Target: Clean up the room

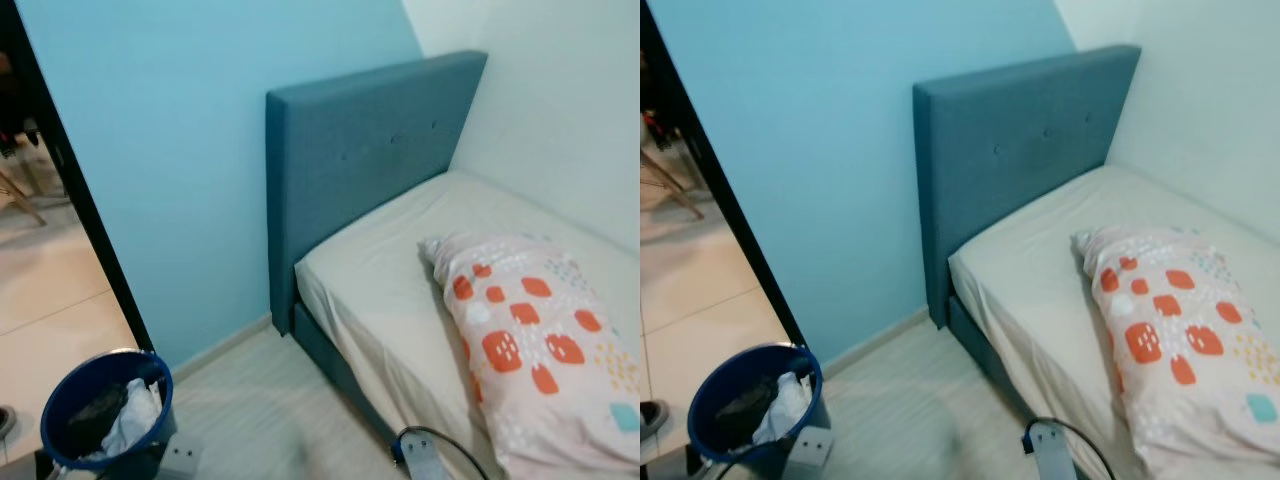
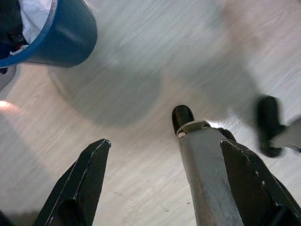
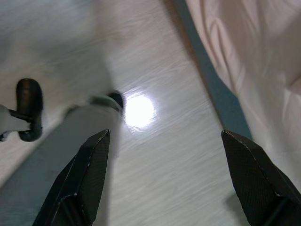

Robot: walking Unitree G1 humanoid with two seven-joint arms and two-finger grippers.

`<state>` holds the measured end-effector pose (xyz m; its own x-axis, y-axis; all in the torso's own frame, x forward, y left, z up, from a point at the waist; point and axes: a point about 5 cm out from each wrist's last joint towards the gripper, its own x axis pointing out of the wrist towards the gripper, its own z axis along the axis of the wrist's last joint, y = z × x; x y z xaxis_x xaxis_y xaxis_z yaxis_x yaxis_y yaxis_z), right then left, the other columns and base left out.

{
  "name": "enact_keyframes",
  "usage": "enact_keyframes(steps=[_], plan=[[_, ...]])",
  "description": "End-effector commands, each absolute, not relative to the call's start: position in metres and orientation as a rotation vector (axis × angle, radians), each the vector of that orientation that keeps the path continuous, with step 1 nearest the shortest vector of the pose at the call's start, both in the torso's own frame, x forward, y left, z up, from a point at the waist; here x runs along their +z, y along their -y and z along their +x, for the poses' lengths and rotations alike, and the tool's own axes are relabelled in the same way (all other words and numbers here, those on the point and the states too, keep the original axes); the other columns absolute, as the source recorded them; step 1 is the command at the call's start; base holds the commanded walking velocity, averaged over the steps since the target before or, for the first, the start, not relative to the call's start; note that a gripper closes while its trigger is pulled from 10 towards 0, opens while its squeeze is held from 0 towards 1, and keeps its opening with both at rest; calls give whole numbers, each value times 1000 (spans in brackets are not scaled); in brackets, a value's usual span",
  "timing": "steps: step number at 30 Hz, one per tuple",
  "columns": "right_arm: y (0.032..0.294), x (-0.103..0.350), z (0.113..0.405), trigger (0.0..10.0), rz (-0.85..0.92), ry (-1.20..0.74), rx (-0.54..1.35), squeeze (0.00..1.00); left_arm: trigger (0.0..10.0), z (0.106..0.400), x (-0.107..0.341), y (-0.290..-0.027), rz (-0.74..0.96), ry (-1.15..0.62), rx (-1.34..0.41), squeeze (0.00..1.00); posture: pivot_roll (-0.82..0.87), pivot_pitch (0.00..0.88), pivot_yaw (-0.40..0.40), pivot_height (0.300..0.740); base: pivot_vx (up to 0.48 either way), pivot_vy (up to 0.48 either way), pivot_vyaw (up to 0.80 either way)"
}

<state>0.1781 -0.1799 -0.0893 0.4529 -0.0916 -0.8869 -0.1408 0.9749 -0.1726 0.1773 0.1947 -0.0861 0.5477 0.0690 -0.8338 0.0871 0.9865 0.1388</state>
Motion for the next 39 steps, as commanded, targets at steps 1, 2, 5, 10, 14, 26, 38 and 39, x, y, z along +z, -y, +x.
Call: enact_keyframes(steps=[1, 2, 5, 10, 14, 26, 38, 39], plan=[[183, -89, 178, 10000, -244, -1107, 19, 0, 10000, 171, -90, -191, 181, -1013, -30, 0, -91, 27, -46, 719, 0, -465, 0], [183, -89, 178, 10000, -244, -1107, 19, 0, 10000, 171, -90, -191, 181, -1013, -30, 0, -91, 27, -46, 719, 0, -465, 0], [180, -89, 178, 10000, -247, -1109, 26, 0, 10000, 167, -91, -194, 197, -1016, -33, 0, -92, 19, -45, 719, 0, -463, 0], [180, -90, 177, 10000, -267, -1118, 41, 0, 10000, 173, -87, -199, 185, -995, -6, 0, -98, 27, -37, 719, 0, -92, -458], [181, -90, 177, 10000, -261, -1119, 34, 0, 10000, 173, -87, -199, 182, -993, -5, 0, -100, 26, -36, 719, 0, 0, -758], [209, -87, 174, 10000, -280, -1124, -1, 0, 10000, 173, -88, -196, 160, -995, 10, 0, -100, 38, -44, 719, 0, 0, -756], [233, -87, 162, 10000, -276, -1130, -23, 0, 10000, 180, -83, -201, 140, -954, 53, 0, -96, 41, -43, 719, 101, 0, -316], [233, -87, 162, 10000, -275, -1130, -21, 0, 10000, 183, -82, -203, 125, -942, 69, 0, -96, 42, -42, 719, 469, 0, 0]])
